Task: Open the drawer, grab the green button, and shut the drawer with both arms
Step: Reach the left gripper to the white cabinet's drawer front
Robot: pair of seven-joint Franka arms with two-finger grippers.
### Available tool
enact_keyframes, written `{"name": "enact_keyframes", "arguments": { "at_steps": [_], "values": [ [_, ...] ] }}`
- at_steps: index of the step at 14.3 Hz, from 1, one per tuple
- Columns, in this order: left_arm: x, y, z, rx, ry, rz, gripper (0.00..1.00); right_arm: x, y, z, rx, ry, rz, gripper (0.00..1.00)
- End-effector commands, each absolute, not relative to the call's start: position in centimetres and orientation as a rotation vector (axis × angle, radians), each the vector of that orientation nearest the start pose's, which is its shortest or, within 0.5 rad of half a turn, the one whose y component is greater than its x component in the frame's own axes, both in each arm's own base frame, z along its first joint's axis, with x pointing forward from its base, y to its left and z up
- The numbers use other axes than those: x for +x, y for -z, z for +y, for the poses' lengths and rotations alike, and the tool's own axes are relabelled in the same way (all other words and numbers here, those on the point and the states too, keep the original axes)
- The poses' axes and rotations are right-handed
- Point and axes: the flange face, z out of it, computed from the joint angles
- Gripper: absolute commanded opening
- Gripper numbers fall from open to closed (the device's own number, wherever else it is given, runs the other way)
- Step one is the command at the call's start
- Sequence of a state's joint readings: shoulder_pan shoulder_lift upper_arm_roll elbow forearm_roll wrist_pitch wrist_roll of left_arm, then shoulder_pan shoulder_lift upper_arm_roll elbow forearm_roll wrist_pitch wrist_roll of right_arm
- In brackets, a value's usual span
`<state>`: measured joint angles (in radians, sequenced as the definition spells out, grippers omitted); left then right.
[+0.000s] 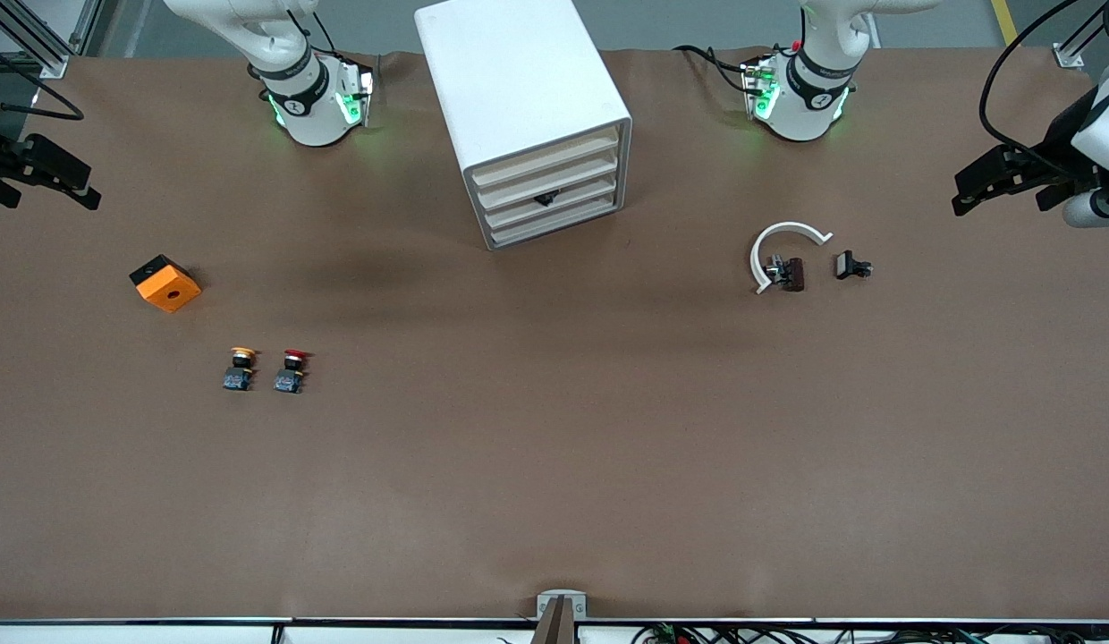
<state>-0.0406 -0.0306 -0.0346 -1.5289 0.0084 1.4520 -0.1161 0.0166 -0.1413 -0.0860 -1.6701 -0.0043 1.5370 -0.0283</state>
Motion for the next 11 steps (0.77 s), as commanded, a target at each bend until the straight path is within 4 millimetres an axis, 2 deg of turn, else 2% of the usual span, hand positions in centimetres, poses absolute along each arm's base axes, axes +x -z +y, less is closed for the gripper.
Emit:
{"name": "enact_keyframes", "arguments": {
  "at_steps": [1,3,5,6,8,11],
  "values": [
    [53.2,-65.5,-4.2,-3.111,-0.077,-0.057,1.00,49.7,-65.4,-3.9,-3.148,0.035,0.077,1.00],
    [53.2,-65.4,-4.4,-3.111,-0.079,-0.045,1.00,49.8,-65.2,-3.9,-3.148,0.032,0.074,1.00],
    [54.0,-63.8,-6.3,-3.110,-0.124,-0.003,1.00,49.8,-65.2,-3.9,-3.148,0.032,0.074,1.00],
    [54.7,-62.3,-7.2,-3.113,-0.168,0.020,1.00,49.8,-65.2,-3.9,-3.148,0.032,0.077,1.00],
    [56.1,-58.5,-10.6,-3.109,-0.263,0.084,1.00,49.8,-65.3,-3.9,-3.148,0.032,0.077,1.00],
    [57.6,-53.5,-16.1,-3.096,-0.334,-0.021,1.00,50.1,-66.6,-3.9,-3.150,0.064,0.059,1.00]
  ]
}}
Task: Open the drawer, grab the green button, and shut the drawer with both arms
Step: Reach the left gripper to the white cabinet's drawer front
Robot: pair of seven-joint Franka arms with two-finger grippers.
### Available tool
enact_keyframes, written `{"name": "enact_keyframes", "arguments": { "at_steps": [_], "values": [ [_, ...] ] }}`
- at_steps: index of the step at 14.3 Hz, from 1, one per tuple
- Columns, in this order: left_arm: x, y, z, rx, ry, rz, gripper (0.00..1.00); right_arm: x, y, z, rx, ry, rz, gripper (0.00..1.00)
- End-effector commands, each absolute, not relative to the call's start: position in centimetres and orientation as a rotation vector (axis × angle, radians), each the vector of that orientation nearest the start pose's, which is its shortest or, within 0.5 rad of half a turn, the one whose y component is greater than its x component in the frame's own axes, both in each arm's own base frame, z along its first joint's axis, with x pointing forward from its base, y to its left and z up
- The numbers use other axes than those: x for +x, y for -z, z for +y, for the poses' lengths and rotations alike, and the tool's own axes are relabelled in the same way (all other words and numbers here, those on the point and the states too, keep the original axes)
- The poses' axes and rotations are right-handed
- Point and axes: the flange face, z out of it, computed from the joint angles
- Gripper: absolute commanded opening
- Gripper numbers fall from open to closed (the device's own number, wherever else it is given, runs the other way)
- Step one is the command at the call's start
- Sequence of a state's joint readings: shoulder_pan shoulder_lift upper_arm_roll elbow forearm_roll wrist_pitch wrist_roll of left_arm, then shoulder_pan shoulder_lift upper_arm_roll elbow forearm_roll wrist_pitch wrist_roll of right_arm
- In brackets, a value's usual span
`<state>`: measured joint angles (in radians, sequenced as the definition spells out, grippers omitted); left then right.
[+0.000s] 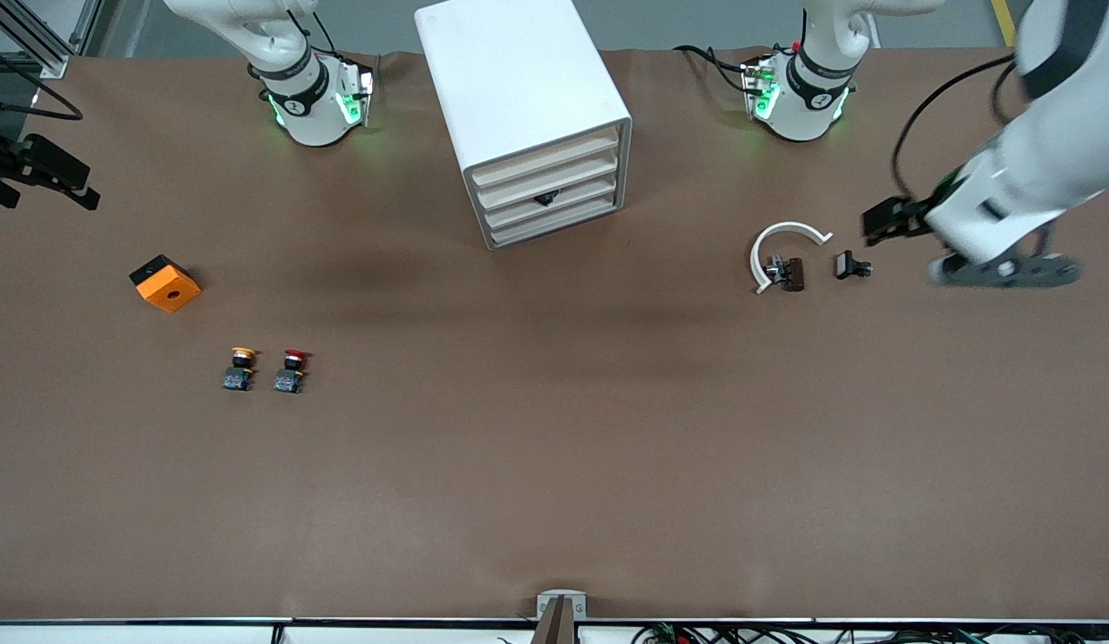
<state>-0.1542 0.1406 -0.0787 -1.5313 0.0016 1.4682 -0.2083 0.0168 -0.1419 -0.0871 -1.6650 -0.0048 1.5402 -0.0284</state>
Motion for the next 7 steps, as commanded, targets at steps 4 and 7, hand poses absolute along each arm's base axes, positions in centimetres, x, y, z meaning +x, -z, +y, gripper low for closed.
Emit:
{"name": "enact_keyframes", "arguments": {
  "at_steps": [4,7],
  "values": [
    [58.3,-47.2,-21.6,-3.095,-0.482,-0.202,1.00,50.4,-66.3,-4.3,-3.148,0.042,0.092,1.00],
    [58.0,-43.0,-24.4,-3.069,-0.627,-0.361,1.00,51.0,-65.5,-5.1,-3.136,0.028,0.117,1.00]
  ]
}}
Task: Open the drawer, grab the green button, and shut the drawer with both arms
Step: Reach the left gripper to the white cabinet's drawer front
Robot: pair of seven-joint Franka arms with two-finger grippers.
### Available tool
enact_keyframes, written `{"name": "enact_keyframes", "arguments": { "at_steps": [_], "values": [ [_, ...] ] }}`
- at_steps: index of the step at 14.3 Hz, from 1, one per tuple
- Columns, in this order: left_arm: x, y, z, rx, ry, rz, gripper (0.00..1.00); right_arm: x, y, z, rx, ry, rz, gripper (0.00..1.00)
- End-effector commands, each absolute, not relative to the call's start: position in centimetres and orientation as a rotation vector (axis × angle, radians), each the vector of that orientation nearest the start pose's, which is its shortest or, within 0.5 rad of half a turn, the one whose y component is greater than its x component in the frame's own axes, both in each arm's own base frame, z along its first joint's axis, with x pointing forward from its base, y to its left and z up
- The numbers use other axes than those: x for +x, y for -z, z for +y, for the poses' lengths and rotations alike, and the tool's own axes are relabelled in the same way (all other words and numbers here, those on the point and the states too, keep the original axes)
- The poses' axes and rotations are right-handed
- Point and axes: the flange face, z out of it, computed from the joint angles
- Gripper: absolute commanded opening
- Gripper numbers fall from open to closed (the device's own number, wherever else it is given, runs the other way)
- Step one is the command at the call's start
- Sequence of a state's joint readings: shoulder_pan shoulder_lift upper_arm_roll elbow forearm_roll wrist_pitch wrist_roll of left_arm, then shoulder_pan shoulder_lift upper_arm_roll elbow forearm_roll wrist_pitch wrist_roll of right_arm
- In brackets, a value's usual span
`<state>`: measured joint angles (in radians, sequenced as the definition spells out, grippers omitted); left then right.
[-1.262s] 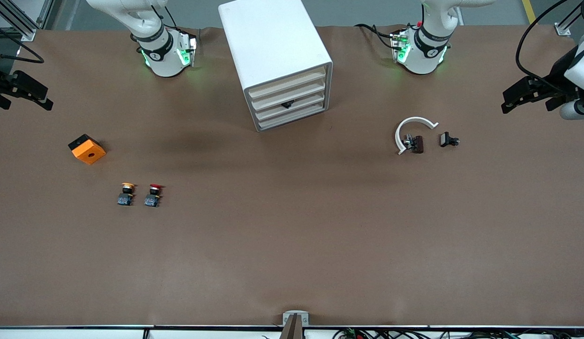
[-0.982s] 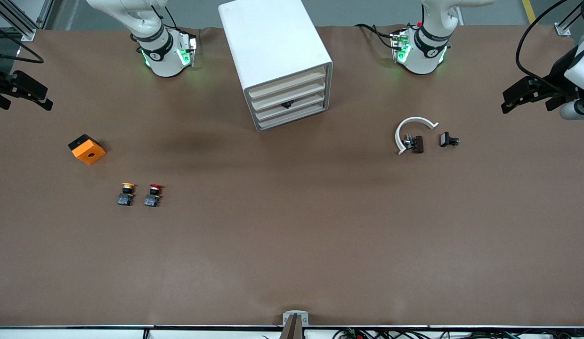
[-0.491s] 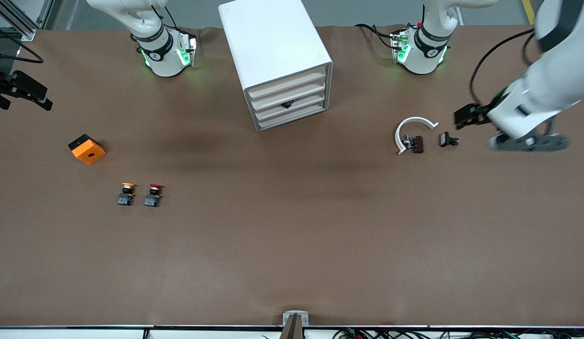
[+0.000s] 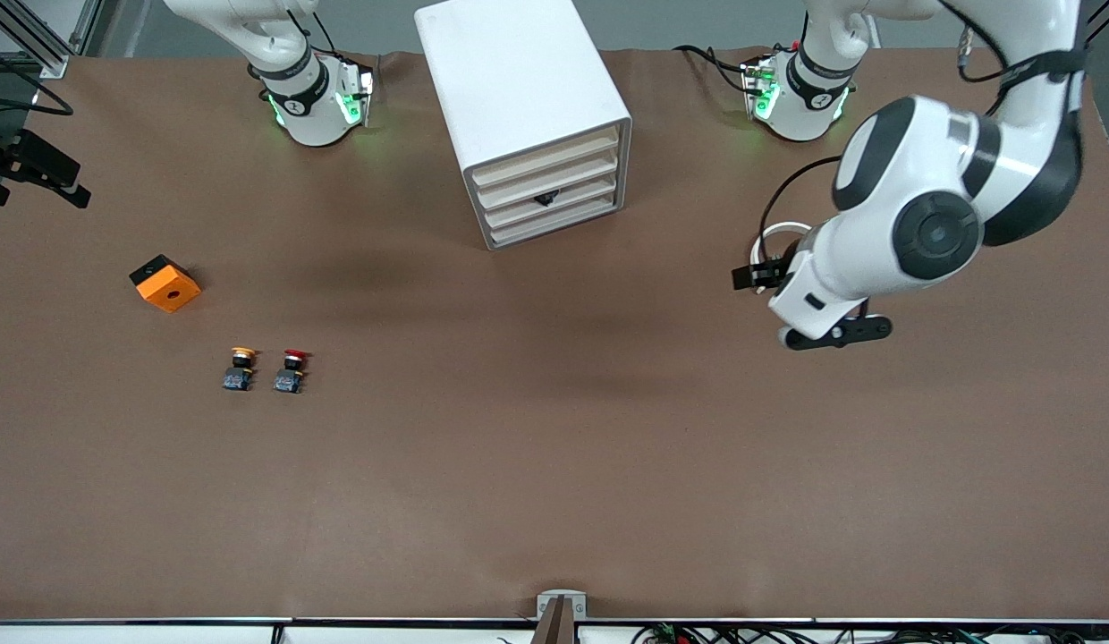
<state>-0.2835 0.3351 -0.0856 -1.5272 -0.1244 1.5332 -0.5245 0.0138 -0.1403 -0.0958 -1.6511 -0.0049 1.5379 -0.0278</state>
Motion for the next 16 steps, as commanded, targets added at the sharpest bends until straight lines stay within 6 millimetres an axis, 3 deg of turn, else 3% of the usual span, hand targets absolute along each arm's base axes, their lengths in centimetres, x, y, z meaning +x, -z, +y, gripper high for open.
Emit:
{"name": "enact_keyframes", "arguments": {
  "at_steps": [1,2,3,5,8,10,12,13,14,16],
  "values": [
    [57.9,-41.7,-25.3,-3.047,-0.676,-0.431,1.00,51.8,-64.7,-5.0,-3.146,0.004,0.102,1.00],
    [57.6,-40.3,-26.5,-3.020,-0.719,-0.492,1.00,52.1,-64.8,-4.9,-3.147,0.013,0.092,1.00],
    [57.2,-38.9,-27.8,-2.983,-0.762,-0.572,1.00,53.6,-62.5,-4.5,-3.143,-0.055,0.082,1.00],
    [56.7,-36.5,-29.3,-2.888,-0.841,-0.765,1.00,54.6,-61.6,-4.3,-3.152,-0.079,0.073,1.00],
    [56.5,-33.0,-30.5,-2.676,-1.009,-1.142,1.00,55.3,-60.8,-4.4,-3.154,-0.096,0.075,1.00],
    [56.3,-30.7,-31.1,-2.506,-1.081,-1.336,1.00,56.3,-59.0,-4.3,-3.154,-0.144,0.075,1.00],
    [55.2,-27.9,-33.0,-2.301,-1.131,-1.485,1.00,56.6,-59.0,-4.6,-3.152,-0.139,0.082,1.00],
    [54.7,-26.2,-33.7,-2.167,-1.162,-1.577,1.00,57.2,-57.6,-4.7,-3.145,-0.174,0.089,1.00],
    [54.1,-24.5,-34.5,-2.066,-1.197,-1.623,1.00,57.9,-56.1,-4.9,-3.145,-0.218,0.091,1.00],
    [52.8,-21.4,-35.8,-1.944,-1.301,-1.639,1.00,58.0,-56.2,-4.8,-3.144,-0.216,0.091,1.00]
  ]
}}
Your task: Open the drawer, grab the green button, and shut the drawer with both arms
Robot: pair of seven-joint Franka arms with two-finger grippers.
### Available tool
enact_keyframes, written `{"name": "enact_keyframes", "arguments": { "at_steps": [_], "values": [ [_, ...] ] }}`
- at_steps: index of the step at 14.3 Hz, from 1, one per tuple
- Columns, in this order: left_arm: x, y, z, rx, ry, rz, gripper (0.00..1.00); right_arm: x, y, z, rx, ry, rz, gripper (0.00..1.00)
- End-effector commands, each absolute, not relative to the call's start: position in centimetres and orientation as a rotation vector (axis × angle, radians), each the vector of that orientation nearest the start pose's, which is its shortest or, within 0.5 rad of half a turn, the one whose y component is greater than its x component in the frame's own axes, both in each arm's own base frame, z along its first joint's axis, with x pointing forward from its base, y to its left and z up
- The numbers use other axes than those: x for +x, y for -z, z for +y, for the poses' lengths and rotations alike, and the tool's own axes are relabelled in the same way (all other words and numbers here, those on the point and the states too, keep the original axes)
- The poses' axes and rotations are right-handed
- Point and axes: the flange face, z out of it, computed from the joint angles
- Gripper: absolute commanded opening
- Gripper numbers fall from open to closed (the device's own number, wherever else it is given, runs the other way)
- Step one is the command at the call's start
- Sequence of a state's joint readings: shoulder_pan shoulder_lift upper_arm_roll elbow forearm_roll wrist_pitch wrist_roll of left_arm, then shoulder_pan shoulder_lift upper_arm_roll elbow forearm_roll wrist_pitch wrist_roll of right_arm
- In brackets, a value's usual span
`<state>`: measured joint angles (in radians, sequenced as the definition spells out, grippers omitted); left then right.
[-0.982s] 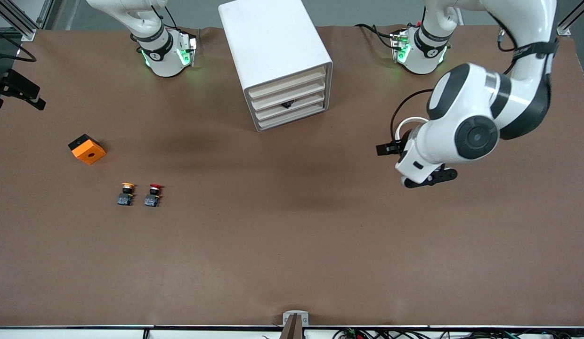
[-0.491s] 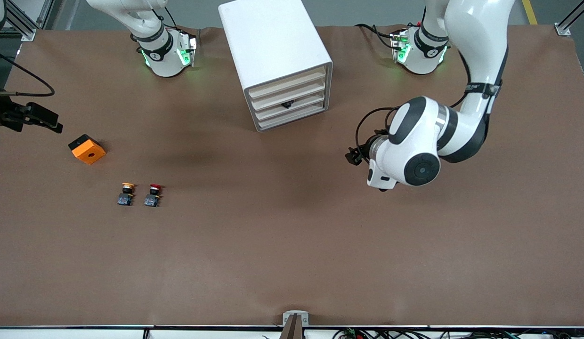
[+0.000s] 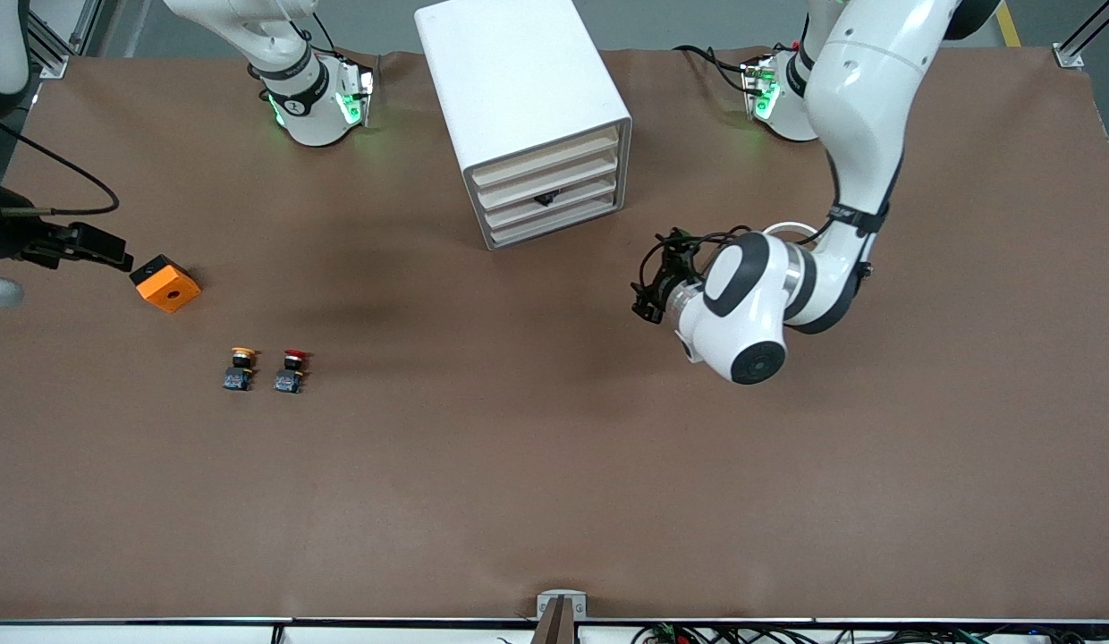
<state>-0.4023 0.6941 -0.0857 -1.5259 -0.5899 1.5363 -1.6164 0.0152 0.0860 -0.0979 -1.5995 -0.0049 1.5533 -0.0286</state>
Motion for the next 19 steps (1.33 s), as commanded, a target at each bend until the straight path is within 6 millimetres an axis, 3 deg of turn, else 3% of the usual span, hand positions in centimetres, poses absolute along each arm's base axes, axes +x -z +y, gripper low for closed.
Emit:
{"name": "enact_keyframes", "arguments": {
  "at_steps": [1,3,6,8,10,14,18,19],
  "values": [
    [51.8,-20.1,-36.9,-1.915,-1.320,-1.621,1.00,58.0,-56.0,-4.2,-3.145,-0.228,0.094,1.00],
    [49.9,-18.2,-38.8,-1.826,-1.346,-1.617,1.00,58.0,-55.9,-3.9,-3.141,-0.234,0.094,1.00],
    [48.8,-15.0,-39.4,-1.618,-1.391,-1.681,1.00,57.6,-55.6,-2.7,-3.088,-0.281,0.151,1.00],
    [48.4,-13.7,-39.6,-1.515,-1.420,-1.713,1.00,57.5,-55.6,-0.7,-3.078,-0.299,0.210,1.00],
    [47.6,-13.2,-40.4,-1.466,-1.402,-1.717,1.00,57.4,-55.8,0.8,-3.081,-0.295,0.179,1.00],
    [47.2,-12.8,-41.5,-1.313,-1.448,-1.755,0.98,56.7,-55.8,4.7,-3.059,-0.313,0.292,1.00],
    [45.4,-13.1,-43.0,-1.242,-1.436,-1.700,0.78,56.4,-55.9,8.0,-3.063,-0.311,0.423,1.00],
    [45.0,-13.0,-43.0,-1.223,-1.432,-1.683,0.78,56.2,-55.9,8.7,-3.062,-0.317,0.464,1.00]
  ]
}}
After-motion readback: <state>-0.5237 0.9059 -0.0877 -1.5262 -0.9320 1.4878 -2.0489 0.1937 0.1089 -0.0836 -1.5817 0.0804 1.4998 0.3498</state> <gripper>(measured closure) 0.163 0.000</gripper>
